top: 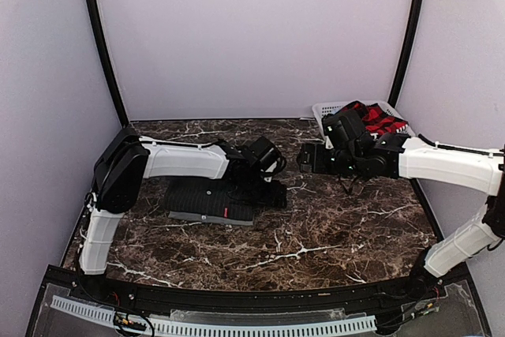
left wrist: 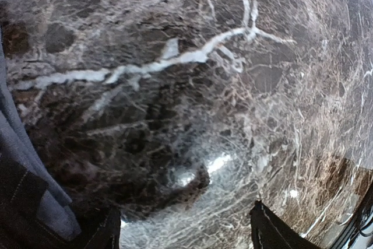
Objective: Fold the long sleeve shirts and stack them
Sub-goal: Move the square-folded shirt to the corner of the board.
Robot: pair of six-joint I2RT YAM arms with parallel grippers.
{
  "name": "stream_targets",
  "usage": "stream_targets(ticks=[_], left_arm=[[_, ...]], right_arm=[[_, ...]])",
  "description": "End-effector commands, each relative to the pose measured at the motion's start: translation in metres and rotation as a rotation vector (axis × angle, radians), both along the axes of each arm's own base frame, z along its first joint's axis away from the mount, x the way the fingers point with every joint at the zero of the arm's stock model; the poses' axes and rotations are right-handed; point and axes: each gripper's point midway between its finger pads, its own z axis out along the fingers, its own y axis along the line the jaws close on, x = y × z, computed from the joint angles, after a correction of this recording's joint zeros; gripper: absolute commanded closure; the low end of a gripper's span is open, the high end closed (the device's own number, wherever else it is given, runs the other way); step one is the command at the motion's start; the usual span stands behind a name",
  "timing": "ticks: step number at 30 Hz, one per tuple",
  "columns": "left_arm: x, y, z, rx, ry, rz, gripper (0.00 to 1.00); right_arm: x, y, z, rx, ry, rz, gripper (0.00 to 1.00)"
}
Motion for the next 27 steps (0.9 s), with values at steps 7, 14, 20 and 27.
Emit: stream_targets(ticks=[7,14,20,27], left_arm=[[0.046,0.055,-0.012,0.090,-0.012,0.154,0.25],[0.071,0.095,-0.022,0.077,0.019,0.293,0.25],[0.090,0.135,-0.030,0.054,0.041,0.410,0.25],[0.088,0.188,-0.032,0.064,0.060,0.480,0.25]], right_arm=[[0.000,-0.001,0.000,0.015,0.003,-0.012,0.03],[0.000,0.002,-0.008,0.007,0.024,-0.001,0.03],[0.000,0.004,-0.014,0.000,0.037,0.006,0.03],[0.001,0.006,-0.017,-0.004,0.045,0.011,0.02]])
